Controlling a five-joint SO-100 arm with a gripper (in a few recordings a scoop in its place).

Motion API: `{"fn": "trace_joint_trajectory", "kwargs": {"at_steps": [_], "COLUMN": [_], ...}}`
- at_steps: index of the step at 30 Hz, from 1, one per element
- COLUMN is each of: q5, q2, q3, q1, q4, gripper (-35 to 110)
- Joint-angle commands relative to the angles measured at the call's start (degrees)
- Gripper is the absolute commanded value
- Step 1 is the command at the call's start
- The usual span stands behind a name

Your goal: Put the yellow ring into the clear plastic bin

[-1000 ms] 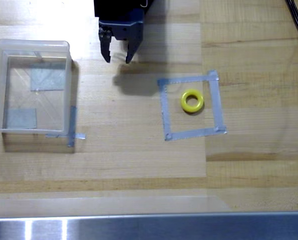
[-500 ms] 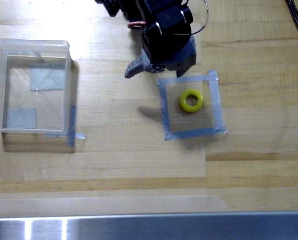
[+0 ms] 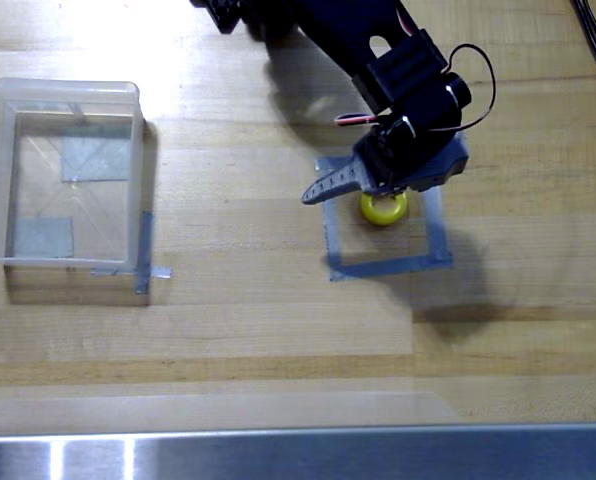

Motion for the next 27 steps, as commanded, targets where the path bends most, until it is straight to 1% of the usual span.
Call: {"fn": "trace_joint_trajectory", "kwargs": {"at_steps": [1, 10, 24, 27], "q5": [0.6, 0.5, 0.6, 1.1], "q2": [2.1, 2.4, 2.2, 1.9], "q3": [-1.8, 4.5, 7.5, 8.1], "q1": [1.8, 6.0, 6.4, 6.0], "q4": [0.7, -0.1, -0.3, -2.3], "gripper": [57, 57, 57, 57]}}
